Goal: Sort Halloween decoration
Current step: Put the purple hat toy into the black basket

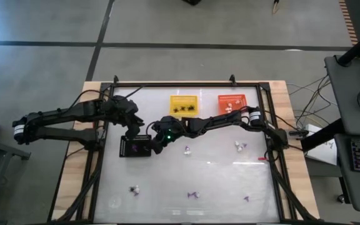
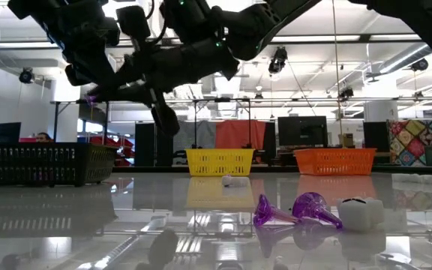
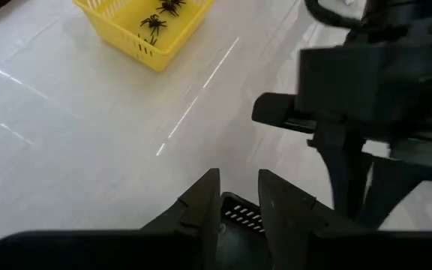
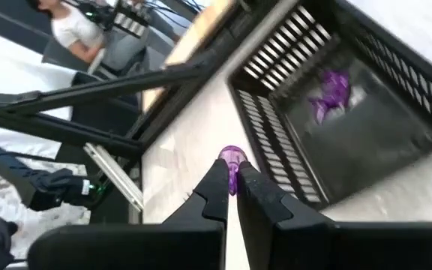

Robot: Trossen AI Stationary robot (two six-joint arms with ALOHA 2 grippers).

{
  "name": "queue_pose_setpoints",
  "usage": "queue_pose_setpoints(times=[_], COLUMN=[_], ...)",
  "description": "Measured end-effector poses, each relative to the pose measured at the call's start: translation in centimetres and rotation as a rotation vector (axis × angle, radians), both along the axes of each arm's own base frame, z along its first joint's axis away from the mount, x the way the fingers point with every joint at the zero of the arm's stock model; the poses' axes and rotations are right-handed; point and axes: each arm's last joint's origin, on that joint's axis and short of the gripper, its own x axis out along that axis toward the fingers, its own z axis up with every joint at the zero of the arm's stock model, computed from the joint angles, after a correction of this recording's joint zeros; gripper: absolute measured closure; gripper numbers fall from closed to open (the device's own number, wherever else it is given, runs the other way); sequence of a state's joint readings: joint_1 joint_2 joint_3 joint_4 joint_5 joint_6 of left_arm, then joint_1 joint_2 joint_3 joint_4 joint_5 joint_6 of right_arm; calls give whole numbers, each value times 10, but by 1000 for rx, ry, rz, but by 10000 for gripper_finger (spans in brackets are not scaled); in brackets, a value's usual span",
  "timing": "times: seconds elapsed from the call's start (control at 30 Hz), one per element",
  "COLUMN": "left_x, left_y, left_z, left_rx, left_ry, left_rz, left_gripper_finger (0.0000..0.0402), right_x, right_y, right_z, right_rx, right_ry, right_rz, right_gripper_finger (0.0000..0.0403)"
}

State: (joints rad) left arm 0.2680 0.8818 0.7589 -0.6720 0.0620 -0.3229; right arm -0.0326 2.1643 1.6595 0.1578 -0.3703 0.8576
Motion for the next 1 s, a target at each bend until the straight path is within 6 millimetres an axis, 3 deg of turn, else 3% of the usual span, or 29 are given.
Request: queue_pose_setpoints(times=[0.4,0.63,1.0], left_x=[0,1,3], left_y=[0,0,1], left_z=[0,0,3], left_rx=[-2,1,10], left_ry=[0,-8,-42], left_rz=[-1,-1,-1], left_gripper_finger=[327,327,327], right_x=[0,1,1], right_y=[-3,-9,-10], right_z=[3,2,2], right_rx=[-56,-114,-127], right_ry=[-16,-17,-20], right_rz=[20,-64,-67], right_gripper_finger=[394,393,369])
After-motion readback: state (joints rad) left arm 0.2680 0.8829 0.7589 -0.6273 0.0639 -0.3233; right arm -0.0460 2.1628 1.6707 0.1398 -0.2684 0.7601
